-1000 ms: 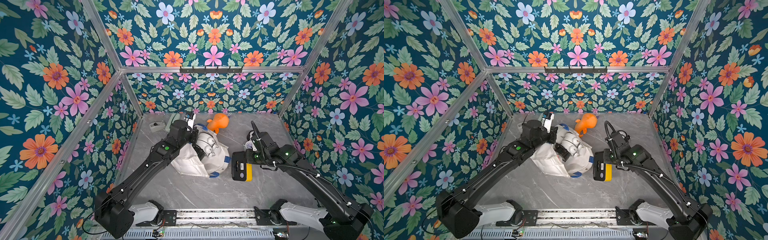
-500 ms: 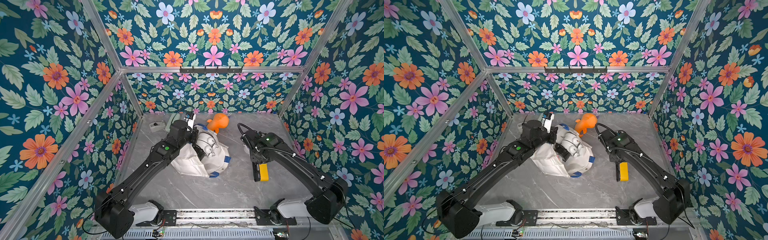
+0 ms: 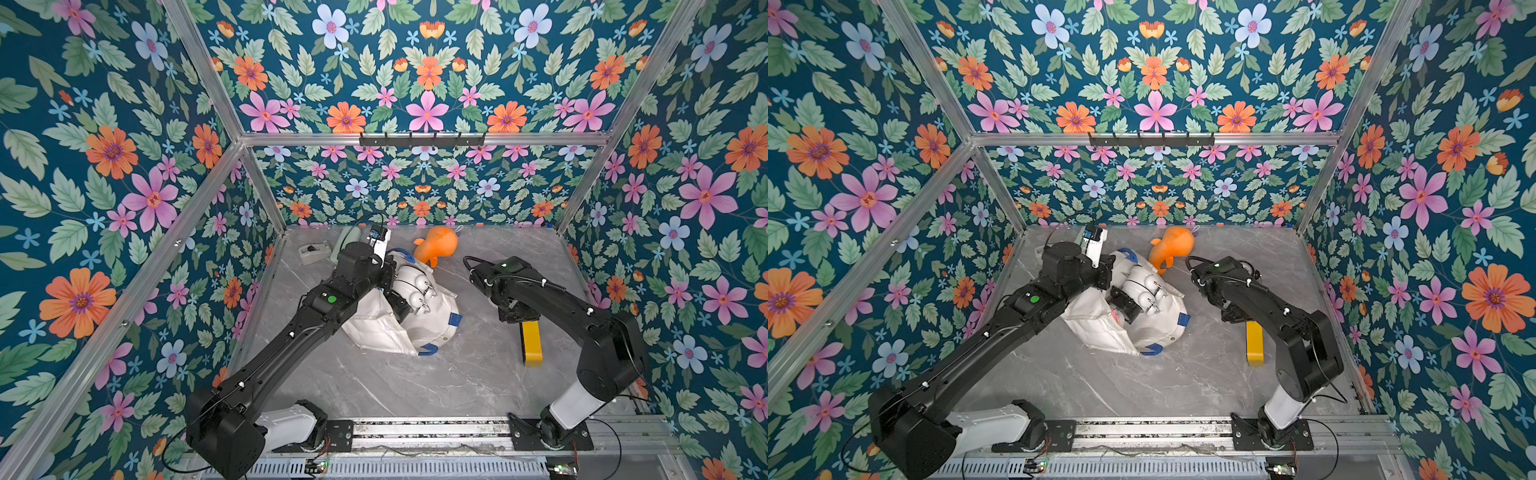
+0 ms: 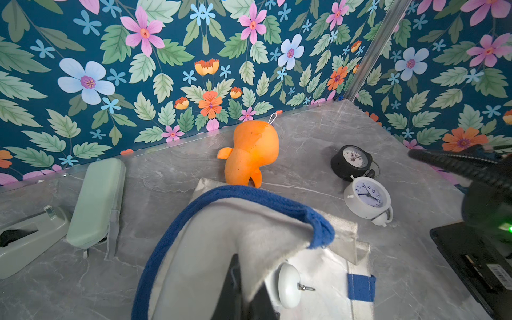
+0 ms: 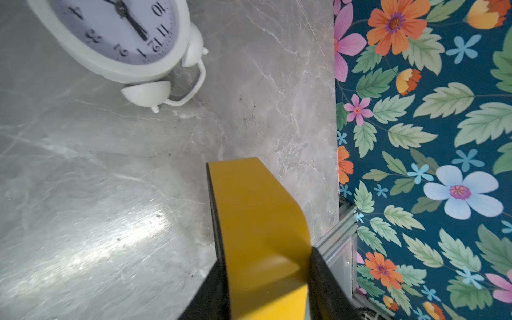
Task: Take the alarm clock out of the canvas bag
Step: Place the alarm at the center of the board.
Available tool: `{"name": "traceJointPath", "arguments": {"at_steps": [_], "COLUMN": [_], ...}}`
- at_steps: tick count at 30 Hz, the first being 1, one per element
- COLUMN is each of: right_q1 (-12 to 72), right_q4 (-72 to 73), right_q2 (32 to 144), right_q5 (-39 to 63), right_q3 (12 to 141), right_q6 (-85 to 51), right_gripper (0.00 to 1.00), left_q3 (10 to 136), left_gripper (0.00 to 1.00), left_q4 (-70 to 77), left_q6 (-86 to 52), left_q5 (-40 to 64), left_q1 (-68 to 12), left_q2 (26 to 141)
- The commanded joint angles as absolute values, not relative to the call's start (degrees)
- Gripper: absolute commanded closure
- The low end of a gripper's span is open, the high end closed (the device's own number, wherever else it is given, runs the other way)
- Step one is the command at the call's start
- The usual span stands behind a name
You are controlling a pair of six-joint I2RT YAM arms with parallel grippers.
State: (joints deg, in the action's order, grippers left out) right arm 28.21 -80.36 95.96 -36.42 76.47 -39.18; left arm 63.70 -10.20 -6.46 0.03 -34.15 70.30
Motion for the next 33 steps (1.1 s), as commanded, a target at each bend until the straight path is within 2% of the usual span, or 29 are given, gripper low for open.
{"name": "traceJointPath", "arguments": {"at_steps": [1, 10, 18, 33], "right_q1": [27.8, 27.4, 27.4, 27.4], "right_q4": [-83.0, -80.3, -79.1, -74.7], "right_q2": [98.5, 104.0, 107.2, 108.3], "right_q5": [-39.2, -37.4, -35.9, -33.0], "right_q3": [75.6, 74.9, 75.7, 75.2], "right_q6": [-41.2, -40.8, -40.4, -38.7], "right_gripper": [0.69, 0.68, 0.55, 0.46], "left_q3": [63.4, 63.0, 63.3, 64.4], "left_gripper": [1.00, 1.00, 1.00, 1.00], "left_q4": [-7.3, -6.7, -7.0, -7.4], "left_q6": [-5.9, -5.9, -6.0, -6.1], "left_q5": [-0.3, 0.2, 0.2, 0.7], "left_q1": [-34.0, -34.0, -34.0, -34.0], "left_q2": [69.7, 69.3, 69.4, 70.6]}}
